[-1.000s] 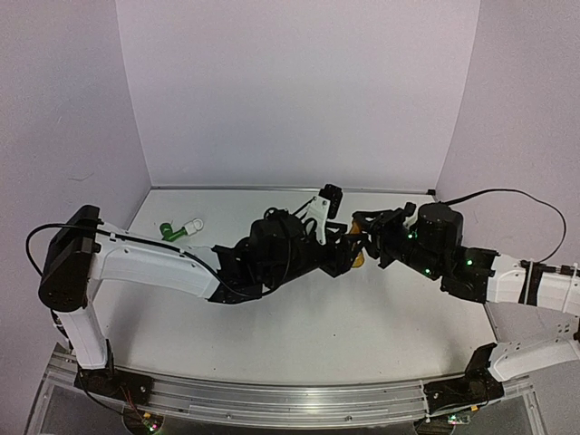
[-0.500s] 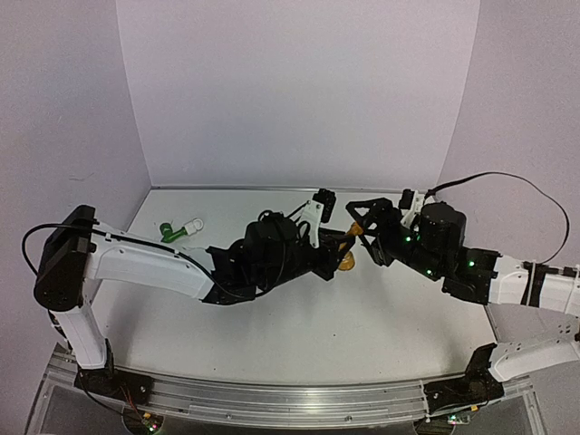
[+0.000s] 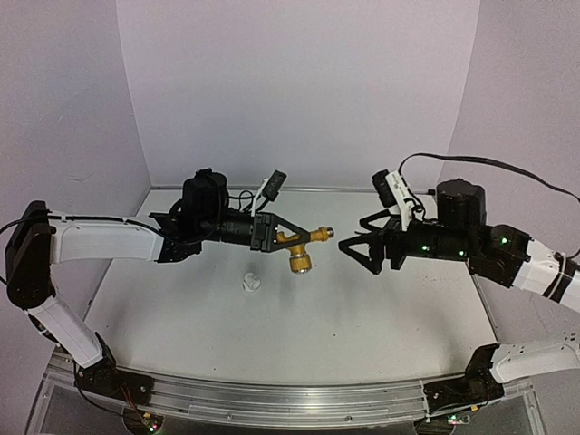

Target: Install the water faucets

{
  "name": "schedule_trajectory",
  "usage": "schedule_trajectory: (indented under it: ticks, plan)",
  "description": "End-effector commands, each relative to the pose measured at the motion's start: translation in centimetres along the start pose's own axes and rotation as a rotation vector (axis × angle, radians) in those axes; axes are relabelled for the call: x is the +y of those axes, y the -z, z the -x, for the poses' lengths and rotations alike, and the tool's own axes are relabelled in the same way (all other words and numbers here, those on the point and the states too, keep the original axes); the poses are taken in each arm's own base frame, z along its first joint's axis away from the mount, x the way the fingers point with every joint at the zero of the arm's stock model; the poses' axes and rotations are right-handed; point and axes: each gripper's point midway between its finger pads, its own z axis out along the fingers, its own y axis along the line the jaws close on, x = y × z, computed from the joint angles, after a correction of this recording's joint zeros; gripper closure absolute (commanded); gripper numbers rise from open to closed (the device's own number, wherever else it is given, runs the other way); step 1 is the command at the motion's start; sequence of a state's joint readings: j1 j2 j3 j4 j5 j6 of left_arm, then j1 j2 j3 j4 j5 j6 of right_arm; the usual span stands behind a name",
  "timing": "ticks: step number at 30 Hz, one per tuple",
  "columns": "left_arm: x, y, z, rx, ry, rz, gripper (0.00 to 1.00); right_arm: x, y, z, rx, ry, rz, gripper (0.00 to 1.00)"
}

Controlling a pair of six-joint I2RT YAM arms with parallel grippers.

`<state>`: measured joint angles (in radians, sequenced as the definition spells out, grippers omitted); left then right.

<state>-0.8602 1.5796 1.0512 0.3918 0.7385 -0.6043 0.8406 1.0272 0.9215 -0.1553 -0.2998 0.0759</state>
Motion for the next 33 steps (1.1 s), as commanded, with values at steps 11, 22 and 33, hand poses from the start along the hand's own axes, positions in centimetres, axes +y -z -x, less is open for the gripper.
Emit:
schedule_trajectory:
  ticks: [11,22,33]
  plan:
    - [-6.7,0.9,-3.7,0.227,0.024,-0.333,1.00,8.1,-1.9,-2.0,0.143,0.056,0.558,0.37]
    - [-6.5,1.0,-4.1,0.230,0.031,-0.327,1.00,7.2,-3.2,-1.3,0.104,0.006,0.504,0.51]
    - [-4.2,1.0,-0.8,0.041,0.033,-0.125,1.00,4.2,-4.5,-0.6,0.043,-0.118,0.313,0.31]
